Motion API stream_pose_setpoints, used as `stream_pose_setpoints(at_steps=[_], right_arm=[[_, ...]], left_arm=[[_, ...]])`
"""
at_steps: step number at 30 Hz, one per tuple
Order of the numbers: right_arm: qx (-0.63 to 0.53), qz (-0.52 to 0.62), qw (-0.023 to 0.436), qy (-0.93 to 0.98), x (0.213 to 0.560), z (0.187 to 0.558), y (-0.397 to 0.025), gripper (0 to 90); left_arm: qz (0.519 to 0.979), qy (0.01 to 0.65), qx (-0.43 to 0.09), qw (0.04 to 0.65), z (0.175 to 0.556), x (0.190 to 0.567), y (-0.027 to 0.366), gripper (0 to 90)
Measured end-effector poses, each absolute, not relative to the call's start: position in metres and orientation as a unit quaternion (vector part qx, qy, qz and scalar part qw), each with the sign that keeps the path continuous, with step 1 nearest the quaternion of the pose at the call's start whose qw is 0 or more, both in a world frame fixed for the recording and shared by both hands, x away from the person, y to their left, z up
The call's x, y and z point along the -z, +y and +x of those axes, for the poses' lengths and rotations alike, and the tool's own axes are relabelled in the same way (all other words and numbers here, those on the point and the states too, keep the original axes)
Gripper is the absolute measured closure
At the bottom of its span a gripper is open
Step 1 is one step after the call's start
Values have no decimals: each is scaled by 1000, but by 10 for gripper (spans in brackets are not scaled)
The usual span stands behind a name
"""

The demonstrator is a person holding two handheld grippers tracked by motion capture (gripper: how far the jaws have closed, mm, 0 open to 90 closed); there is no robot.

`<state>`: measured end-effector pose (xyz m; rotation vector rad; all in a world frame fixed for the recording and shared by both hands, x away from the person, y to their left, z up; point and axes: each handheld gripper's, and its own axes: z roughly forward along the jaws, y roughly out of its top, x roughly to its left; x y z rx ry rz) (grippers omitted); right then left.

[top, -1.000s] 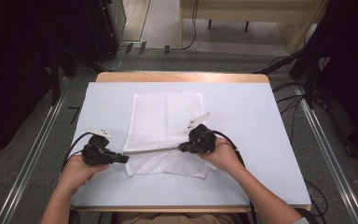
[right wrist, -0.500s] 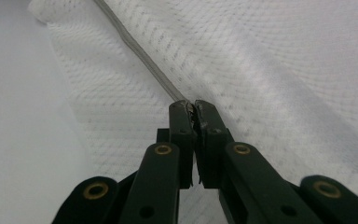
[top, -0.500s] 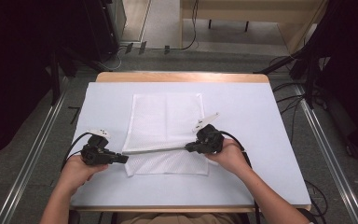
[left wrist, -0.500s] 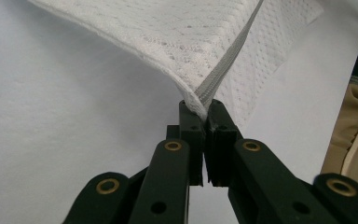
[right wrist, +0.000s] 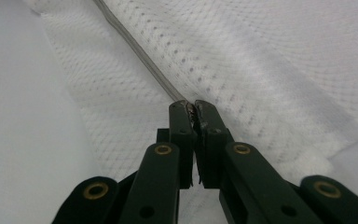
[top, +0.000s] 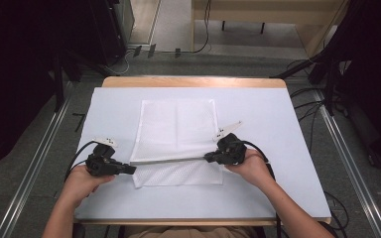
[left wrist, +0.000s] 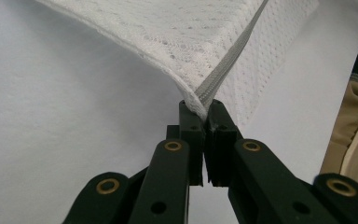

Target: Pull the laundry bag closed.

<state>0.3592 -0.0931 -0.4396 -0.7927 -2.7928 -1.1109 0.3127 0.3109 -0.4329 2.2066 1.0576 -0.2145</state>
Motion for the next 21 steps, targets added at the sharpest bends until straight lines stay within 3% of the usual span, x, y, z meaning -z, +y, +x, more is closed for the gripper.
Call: stream_pose_setpoints(at_steps=[21], right_arm=[[354, -259, 18, -899, 439, 358, -105, 883]], left_arm=[[848, 402, 86, 335, 312, 434, 311, 880]])
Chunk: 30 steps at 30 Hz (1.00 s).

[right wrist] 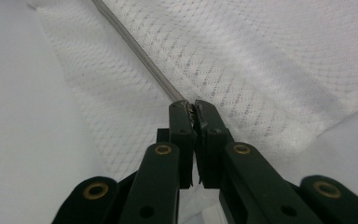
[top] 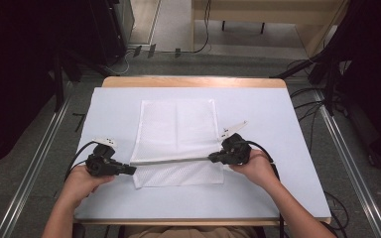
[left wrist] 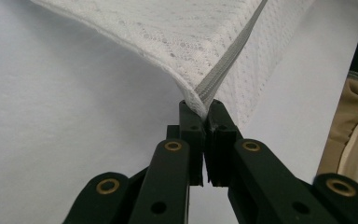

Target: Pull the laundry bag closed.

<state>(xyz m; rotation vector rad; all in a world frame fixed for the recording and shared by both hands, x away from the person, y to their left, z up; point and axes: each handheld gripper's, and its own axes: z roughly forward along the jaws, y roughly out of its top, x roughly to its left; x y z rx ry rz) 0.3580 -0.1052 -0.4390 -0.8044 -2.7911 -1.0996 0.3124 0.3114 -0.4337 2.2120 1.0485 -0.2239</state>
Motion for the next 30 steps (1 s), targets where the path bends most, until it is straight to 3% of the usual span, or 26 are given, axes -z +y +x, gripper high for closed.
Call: stream_pose_setpoints(at_steps=[21, 23, 27, 30], right_arm=[[347, -262, 15, -901, 439, 354, -116, 882], [347, -261, 11, -901, 439, 353, -115, 879], [349, -268, 17, -898, 442, 355, -115, 869], [355, -267, 10, -896, 443, 355, -114, 783]], left_arm=[[846, 406, 95, 332, 313, 435, 311, 877], [840, 413, 97, 338, 315, 436, 313, 789], [833, 422, 87, 346, 316, 436, 315, 725], [834, 422, 82, 347, 315, 435, 314, 660]])
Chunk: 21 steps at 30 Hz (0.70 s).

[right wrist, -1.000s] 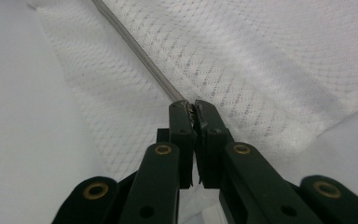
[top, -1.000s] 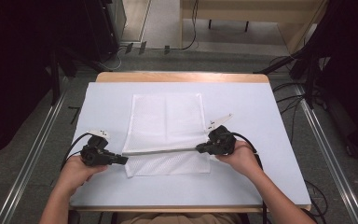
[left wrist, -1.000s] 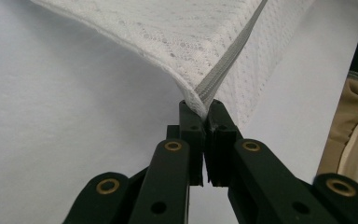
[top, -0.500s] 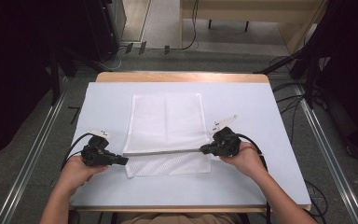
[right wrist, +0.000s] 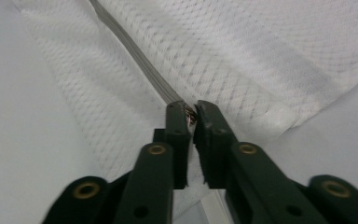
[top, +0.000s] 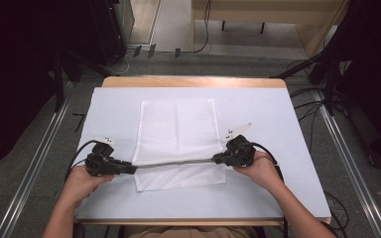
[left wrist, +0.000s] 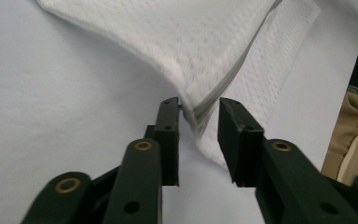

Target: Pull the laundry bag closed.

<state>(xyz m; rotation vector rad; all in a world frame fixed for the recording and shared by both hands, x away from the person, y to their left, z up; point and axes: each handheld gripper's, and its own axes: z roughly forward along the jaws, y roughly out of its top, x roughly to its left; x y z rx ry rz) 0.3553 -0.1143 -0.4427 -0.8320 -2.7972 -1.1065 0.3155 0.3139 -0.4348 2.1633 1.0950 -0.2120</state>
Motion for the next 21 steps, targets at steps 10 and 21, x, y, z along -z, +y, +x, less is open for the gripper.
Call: stream_pose_setpoints(at_steps=[10, 21], right_arm=[[375, -276, -18, -885, 443, 358, -116, 537], [399, -310, -40, -862, 444, 364, -126, 417]], left_arm=[[826, 426, 35, 367, 316, 430, 312, 395], [815, 442, -12, 374, 317, 426, 319, 363]])
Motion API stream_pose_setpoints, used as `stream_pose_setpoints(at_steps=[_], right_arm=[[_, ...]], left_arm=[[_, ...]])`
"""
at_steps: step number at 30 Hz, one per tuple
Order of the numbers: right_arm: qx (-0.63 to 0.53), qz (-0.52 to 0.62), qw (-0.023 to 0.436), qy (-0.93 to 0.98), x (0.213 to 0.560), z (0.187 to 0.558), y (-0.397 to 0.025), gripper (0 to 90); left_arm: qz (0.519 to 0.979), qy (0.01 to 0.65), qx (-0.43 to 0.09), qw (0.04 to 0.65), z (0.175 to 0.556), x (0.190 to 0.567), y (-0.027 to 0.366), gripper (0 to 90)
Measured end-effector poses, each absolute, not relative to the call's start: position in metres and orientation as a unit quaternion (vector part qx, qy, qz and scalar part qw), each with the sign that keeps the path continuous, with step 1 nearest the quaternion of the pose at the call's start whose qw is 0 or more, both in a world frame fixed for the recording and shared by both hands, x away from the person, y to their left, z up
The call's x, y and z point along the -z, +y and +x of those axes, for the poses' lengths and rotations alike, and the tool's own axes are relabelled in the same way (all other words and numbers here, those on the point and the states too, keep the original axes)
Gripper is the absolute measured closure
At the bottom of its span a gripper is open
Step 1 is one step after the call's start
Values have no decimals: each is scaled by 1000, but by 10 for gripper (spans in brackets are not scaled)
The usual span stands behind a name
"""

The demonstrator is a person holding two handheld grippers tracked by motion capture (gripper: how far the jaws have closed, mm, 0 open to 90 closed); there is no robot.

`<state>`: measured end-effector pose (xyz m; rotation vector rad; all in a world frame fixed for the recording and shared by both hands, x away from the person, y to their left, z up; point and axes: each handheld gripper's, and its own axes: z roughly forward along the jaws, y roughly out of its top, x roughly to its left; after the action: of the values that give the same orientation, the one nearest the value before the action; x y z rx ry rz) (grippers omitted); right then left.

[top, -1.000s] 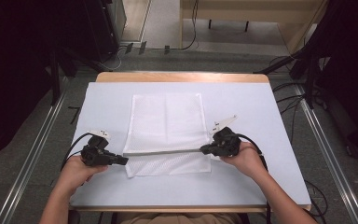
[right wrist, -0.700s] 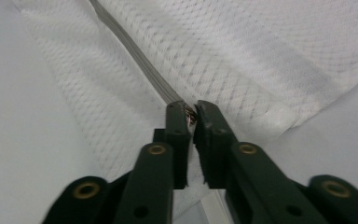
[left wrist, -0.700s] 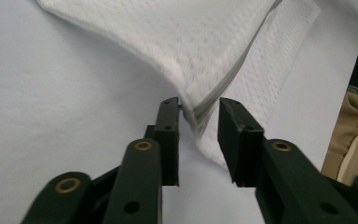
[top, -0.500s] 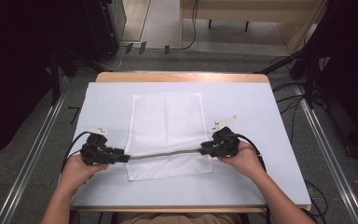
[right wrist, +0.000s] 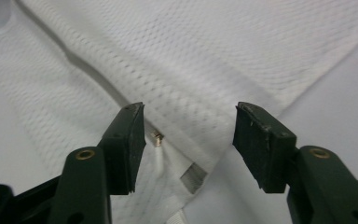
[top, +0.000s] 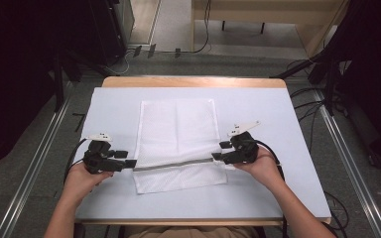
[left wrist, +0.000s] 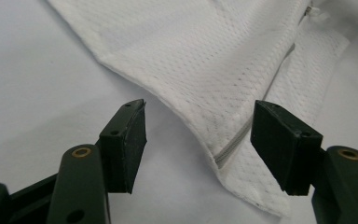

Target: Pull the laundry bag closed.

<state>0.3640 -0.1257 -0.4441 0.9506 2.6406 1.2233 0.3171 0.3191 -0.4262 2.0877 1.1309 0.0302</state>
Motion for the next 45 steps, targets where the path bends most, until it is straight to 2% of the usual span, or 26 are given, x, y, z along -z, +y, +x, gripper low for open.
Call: stream_pose_setpoints(at_steps=[12, 23, 27, 45], right_arm=[[-414, 352, 66, 837, 446, 371, -140, 316], [-419, 368, 96, 824, 446, 375, -156, 289], [-420, 364, 95, 826, 447, 377, -163, 234], [-398, 397, 108, 820, 455, 388, -179, 244]], left_arm=[[796, 469, -36, 381, 321, 424, 331, 358], [790, 481, -46, 378, 324, 425, 338, 351], [787, 487, -48, 376, 325, 426, 340, 344], [773, 513, -71, 366, 329, 430, 350, 308]])
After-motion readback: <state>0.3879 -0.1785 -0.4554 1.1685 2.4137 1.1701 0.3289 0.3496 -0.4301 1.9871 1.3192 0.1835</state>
